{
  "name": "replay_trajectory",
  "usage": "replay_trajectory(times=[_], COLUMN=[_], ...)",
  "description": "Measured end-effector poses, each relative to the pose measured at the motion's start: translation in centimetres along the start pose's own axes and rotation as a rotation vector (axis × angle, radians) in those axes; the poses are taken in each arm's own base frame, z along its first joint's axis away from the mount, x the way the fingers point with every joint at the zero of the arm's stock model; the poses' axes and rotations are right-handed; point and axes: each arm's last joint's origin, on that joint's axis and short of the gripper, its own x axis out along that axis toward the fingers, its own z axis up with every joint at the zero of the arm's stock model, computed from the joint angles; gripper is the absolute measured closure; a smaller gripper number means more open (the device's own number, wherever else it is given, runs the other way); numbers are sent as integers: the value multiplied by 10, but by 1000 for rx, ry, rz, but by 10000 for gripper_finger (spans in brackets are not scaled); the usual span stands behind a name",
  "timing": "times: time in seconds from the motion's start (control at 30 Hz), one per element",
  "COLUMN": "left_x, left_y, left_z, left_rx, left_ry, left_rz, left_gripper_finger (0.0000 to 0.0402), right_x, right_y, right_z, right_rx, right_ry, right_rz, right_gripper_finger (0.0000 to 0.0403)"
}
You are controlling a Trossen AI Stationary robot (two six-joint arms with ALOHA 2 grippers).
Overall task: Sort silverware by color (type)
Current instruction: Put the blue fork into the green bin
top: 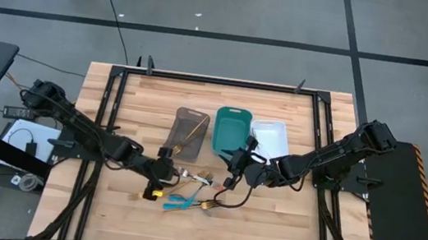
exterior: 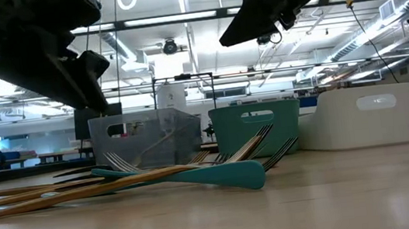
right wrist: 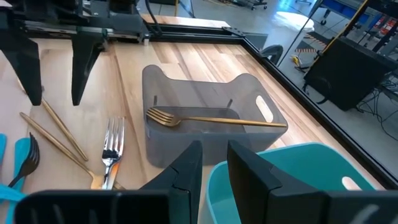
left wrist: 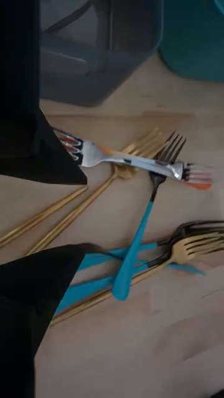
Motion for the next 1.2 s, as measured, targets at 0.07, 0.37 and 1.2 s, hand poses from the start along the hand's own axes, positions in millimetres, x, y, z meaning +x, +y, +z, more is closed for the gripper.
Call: replay_trajectory(times=[0.07, 0.37, 1.2], left_x=[0, 0, 50], left_y=[1, 1, -13], left_z=[2, 9, 44], left_rx=[-23, -199, -499], left_ry=[-18, -89, 49], left_rz=[0, -20, 40], left_gripper_finger=[226, 226, 226], right_x=[0, 3, -2], right_y=[0, -4, -3], right_z=[0, 0, -5], right_rx=[1, 94, 140], right_ry=[0, 2, 9], right_rz=[-1, -16, -120], right_gripper_finger=[319, 319, 319])
